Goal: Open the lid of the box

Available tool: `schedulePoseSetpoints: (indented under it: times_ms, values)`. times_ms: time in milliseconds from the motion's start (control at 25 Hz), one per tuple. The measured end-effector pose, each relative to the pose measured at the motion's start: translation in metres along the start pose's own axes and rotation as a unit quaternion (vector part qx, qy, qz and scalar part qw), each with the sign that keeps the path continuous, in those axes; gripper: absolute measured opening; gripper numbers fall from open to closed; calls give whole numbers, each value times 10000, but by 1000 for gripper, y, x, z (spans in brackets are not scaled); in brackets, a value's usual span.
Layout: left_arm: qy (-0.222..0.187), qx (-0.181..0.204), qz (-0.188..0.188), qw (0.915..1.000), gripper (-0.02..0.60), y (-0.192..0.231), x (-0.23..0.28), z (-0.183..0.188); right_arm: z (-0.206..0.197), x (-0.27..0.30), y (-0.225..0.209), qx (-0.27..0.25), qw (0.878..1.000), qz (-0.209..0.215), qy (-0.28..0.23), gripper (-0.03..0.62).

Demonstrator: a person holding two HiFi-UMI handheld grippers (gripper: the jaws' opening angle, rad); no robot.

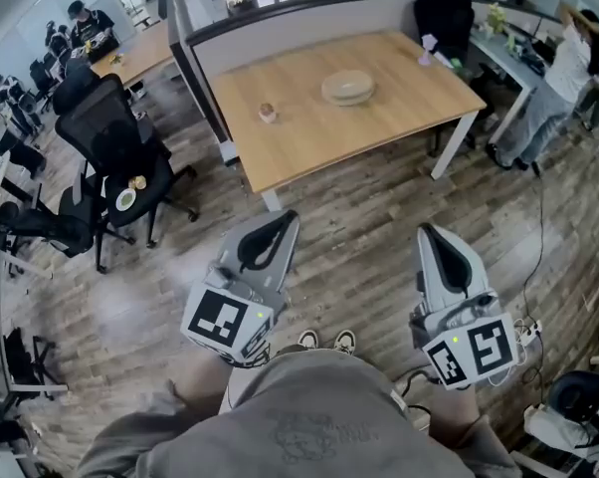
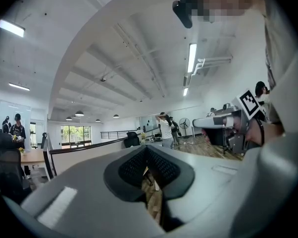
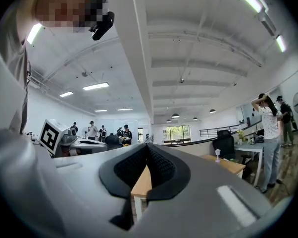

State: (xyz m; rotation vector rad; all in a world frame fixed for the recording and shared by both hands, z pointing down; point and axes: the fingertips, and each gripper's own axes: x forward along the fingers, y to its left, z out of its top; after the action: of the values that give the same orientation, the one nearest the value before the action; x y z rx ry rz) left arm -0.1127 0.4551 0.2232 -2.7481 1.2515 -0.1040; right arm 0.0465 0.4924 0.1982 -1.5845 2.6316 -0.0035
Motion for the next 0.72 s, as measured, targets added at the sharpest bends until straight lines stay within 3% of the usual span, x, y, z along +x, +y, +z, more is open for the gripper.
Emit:
schedulePoseSetpoints:
  times_ms: [480,520,600,720]
  values:
    - [-17,46,-152,9999,8,-30,26,-4,-11,-3,-30,204,9998,-2,23,9]
    - [-118,57,-97,9999,63,-29,28,-3,-13,-3,-32,206,9998,29,38,9]
    - [-225,147,74,9996,291,-25,35,-4,-17,-3,-37,215,9997,60,72,9]
    - [-187,190,328,9991,412,-17,43,-8,-22,-1,-43,249,9995,109,145,9]
